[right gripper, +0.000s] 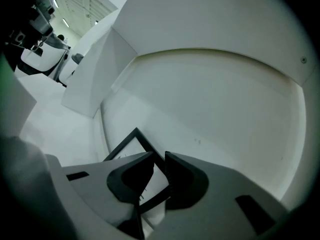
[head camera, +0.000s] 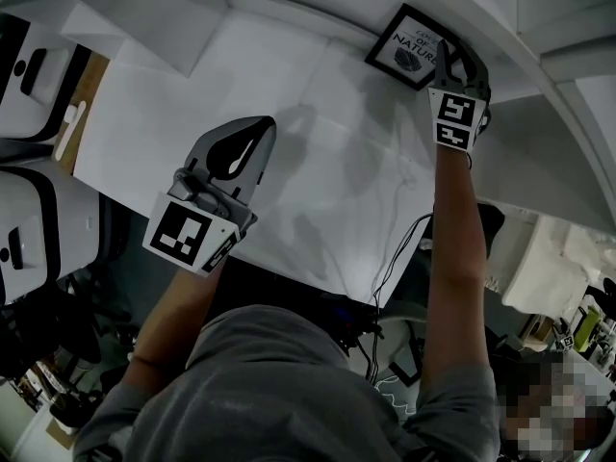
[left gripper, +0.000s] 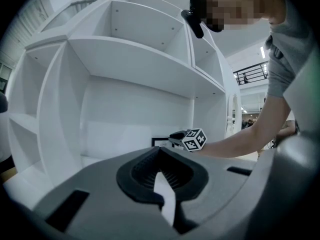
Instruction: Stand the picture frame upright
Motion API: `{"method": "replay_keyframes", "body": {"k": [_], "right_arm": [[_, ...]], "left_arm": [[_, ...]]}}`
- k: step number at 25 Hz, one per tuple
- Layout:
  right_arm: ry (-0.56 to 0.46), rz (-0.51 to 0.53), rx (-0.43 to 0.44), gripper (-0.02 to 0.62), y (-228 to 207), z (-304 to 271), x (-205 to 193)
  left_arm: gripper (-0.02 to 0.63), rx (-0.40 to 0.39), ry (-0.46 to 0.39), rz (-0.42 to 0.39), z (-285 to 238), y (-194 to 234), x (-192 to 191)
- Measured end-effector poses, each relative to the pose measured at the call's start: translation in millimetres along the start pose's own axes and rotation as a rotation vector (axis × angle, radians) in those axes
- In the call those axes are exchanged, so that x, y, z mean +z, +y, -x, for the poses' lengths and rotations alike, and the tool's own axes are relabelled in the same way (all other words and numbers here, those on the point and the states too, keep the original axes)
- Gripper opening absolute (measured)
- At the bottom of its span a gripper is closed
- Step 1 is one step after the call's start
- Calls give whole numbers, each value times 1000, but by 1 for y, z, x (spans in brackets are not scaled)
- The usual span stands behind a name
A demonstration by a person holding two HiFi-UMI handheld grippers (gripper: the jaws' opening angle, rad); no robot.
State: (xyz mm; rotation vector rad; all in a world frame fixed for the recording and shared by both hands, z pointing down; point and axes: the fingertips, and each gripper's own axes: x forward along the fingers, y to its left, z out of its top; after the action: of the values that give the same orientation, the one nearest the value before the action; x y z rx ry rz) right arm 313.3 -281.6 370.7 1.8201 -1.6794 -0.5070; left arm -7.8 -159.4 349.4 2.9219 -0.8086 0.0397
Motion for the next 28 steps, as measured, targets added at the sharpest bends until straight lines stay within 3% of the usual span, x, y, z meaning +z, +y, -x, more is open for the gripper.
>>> {"method": "replay_keyframes", "body": {"k": [5,19,28], "right_arm": [[11,-26,21,35,0,6,0],[-25,-71,76,28,-3,54,26],[-92,-212,34,28,-9,113,57]], "left_arm": [[6,-7,-10,-4,-1,-3,5],[6,-13,-56,-11,-5,8,21],[6,-40,-93,-24,-7,1,40]]}}
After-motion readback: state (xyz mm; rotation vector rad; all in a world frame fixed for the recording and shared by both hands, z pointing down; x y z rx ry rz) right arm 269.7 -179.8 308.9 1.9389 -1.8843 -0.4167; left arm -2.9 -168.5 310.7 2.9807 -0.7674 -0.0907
